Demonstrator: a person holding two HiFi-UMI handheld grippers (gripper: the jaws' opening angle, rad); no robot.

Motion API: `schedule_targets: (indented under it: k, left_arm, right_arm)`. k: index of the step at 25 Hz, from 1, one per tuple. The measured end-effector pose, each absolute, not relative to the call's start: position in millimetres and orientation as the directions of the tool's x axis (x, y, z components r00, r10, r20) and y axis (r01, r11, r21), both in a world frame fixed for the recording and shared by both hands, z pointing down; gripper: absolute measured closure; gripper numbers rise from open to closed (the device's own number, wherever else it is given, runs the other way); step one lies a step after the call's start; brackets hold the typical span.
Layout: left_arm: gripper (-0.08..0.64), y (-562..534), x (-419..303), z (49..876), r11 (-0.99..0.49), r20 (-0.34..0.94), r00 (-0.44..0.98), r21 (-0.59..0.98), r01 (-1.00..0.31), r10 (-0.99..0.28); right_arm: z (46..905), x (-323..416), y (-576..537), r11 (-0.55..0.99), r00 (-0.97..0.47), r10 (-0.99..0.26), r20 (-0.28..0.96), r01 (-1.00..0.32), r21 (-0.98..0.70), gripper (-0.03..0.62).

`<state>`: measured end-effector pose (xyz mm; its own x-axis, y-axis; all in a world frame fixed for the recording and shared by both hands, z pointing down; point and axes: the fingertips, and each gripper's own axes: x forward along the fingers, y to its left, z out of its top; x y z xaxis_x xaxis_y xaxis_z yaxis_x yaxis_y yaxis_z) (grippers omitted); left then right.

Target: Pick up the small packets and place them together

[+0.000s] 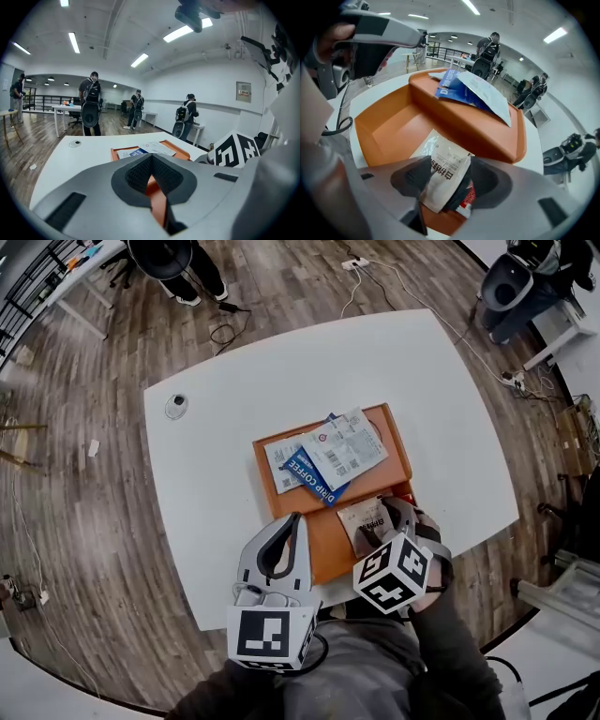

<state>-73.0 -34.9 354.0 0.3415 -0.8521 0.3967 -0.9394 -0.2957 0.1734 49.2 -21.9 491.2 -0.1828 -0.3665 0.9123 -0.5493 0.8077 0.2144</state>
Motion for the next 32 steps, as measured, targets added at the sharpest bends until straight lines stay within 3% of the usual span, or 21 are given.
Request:
schedule_targets:
  k: [3,8,11,19,32]
  left_arm:
    - [0.563,-40,-75,358,-0.289,0.396,0.337,0.178,-0.941,-0.854]
    - [0.563,-42,-79,361,-0.284,0.396,0.336,0.185,-0.941,-0.854]
    - [0.563,-39,-84,360,-0.278,0.395,0.329,0.182,-0.943,-0.857]
    - [0.563,-21,-95,344,-0.276,0.353,0.319,0.166,-0.947,-0.88]
    - [0.563,-8,-106,296,-0.258,0.255,0.282,0.124,-0.958,-0.925]
  right_arm:
    - [494,47,-21,0.829,-0.183,-0.314,0.931,-0.53,0.176,0.341]
    - [493,35,-18,0.835,-0.201,-0.343,0.918,-0.513,0.2,0.535]
    - [488,32,-19,0.83,-0.22,-0.368,0.904,-0.515,0.213,0.572]
    - [431,-10,-7,0.827,-0.379,-0.448,0.81,-0.521,0.213,0.577]
    - [370,-37,-17,0.822,-0.46,-0.525,0.716,-0.493,0.285,0.577]
